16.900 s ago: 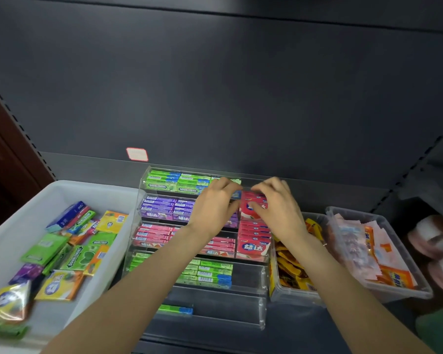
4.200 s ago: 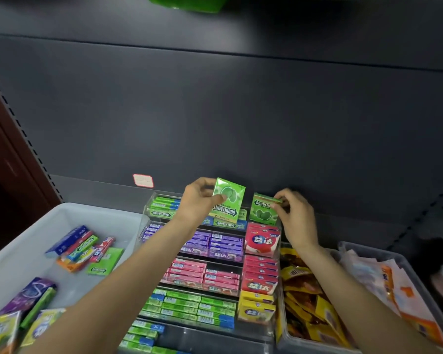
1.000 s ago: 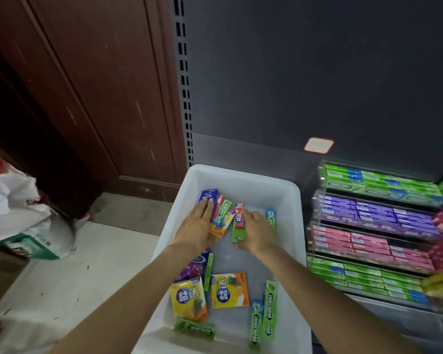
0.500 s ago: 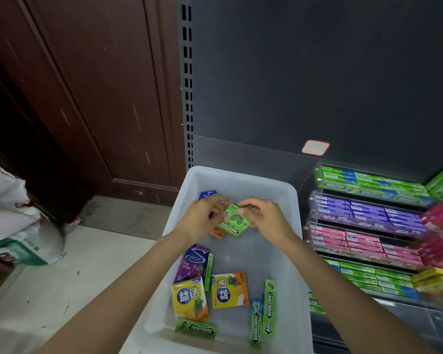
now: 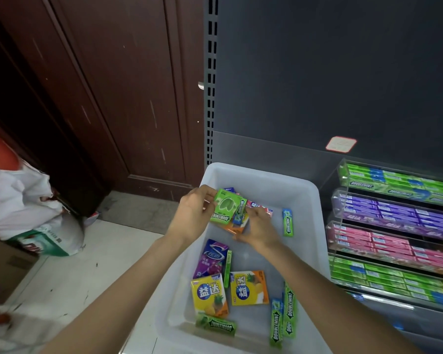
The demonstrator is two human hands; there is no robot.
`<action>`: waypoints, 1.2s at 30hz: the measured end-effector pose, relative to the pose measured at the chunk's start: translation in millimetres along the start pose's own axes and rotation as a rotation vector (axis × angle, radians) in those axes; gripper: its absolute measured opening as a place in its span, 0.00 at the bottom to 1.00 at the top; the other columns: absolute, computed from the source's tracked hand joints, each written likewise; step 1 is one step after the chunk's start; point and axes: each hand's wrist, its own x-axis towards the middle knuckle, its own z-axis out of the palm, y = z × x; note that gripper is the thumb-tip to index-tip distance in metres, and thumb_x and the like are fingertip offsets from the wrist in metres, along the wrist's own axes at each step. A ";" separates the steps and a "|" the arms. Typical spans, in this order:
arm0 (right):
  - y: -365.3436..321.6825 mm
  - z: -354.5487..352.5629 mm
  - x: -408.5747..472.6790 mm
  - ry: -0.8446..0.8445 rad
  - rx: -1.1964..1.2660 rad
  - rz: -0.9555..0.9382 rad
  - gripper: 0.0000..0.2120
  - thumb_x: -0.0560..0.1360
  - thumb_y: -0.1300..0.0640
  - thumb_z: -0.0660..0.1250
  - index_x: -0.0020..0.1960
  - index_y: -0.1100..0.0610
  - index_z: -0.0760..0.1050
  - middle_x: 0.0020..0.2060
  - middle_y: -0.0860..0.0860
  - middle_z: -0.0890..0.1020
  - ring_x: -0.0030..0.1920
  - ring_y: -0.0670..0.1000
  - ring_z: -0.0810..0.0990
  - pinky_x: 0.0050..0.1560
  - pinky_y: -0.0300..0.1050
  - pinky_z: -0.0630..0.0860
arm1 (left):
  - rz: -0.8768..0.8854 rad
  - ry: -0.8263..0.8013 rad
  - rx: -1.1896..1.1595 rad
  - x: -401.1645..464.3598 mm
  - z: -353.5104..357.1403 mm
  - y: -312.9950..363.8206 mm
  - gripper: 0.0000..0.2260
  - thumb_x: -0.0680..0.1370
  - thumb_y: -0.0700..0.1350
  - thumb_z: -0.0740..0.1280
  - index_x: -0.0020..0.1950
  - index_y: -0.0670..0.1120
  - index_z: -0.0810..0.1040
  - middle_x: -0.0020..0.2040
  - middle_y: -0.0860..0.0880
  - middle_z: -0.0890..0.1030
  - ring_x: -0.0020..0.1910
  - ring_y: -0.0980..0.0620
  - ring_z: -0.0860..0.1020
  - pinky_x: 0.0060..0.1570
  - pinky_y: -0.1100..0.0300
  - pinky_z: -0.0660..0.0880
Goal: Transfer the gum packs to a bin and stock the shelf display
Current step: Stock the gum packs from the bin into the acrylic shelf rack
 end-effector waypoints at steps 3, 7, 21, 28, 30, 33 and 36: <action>0.5 9.5 3.4 0.038 0.019 0.052 0.40 0.65 0.51 0.77 0.71 0.58 0.63 0.65 0.57 0.66 0.65 0.55 0.67 0.64 0.44 0.65 | -0.030 0.018 -0.055 -2.7 -3.3 0.5 0.07 0.78 0.37 0.63 0.55 0.43 0.76 0.50 0.48 0.78 0.45 0.52 0.77 0.43 0.63 0.74; 1.7 8.8 3.5 0.076 0.160 0.135 0.38 0.58 0.53 0.81 0.63 0.57 0.70 0.60 0.56 0.69 0.62 0.54 0.67 0.57 0.38 0.66 | -0.051 0.041 -0.093 -4.5 -6.2 -0.6 0.07 0.78 0.38 0.62 0.55 0.44 0.74 0.49 0.49 0.76 0.42 0.54 0.76 0.34 0.74 0.69; 25.7 -94.1 -38.8 0.340 0.695 -0.001 0.32 0.70 0.72 0.68 0.67 0.50 0.62 0.43 0.47 0.78 0.39 0.44 0.76 0.38 0.38 0.76 | -0.240 -0.191 -0.720 9.2 18.7 55.2 0.14 0.77 0.29 0.59 0.59 0.41 0.76 0.44 0.44 0.81 0.33 0.58 0.80 0.34 0.68 0.76; 66.0 -174.2 -84.9 0.563 0.731 -0.070 0.30 0.71 0.70 0.68 0.65 0.47 0.64 0.48 0.53 0.82 0.46 0.49 0.81 0.49 0.46 0.78 | -0.093 -0.057 -0.667 27.5 62.8 133.8 0.06 0.74 0.33 0.67 0.49 0.40 0.80 0.39 0.50 0.81 0.32 0.65 0.77 0.38 0.72 0.72; 86.9 -200.7 -102.8 0.625 0.747 -0.085 0.29 0.72 0.70 0.68 0.66 0.48 0.63 0.48 0.54 0.82 0.44 0.49 0.81 0.45 0.41 0.77 | 0.007 -0.062 -0.663 30.8 78.8 164.1 0.06 0.74 0.32 0.67 0.50 0.38 0.80 0.38 0.49 0.80 0.32 0.64 0.76 0.39 0.70 0.73; 128.2 -241.3 -129.6 0.692 0.748 -0.089 0.29 0.73 0.69 0.67 0.65 0.46 0.64 0.46 0.54 0.82 0.45 0.51 0.81 0.45 0.43 0.77 | 0.147 -0.090 -0.622 32.6 108.7 216.0 0.08 0.74 0.33 0.68 0.52 0.38 0.80 0.40 0.46 0.80 0.37 0.55 0.78 0.42 0.57 0.76; 174.0 -278.7 -151.9 0.759 0.690 -0.054 0.29 0.72 0.68 0.69 0.64 0.43 0.65 0.45 0.51 0.83 0.45 0.50 0.82 0.48 0.49 0.78 | 0.318 -0.065 -0.444 32.4 147.0 267.2 0.07 0.74 0.37 0.69 0.50 0.44 0.82 0.43 0.49 0.81 0.35 0.61 0.76 0.40 0.64 0.74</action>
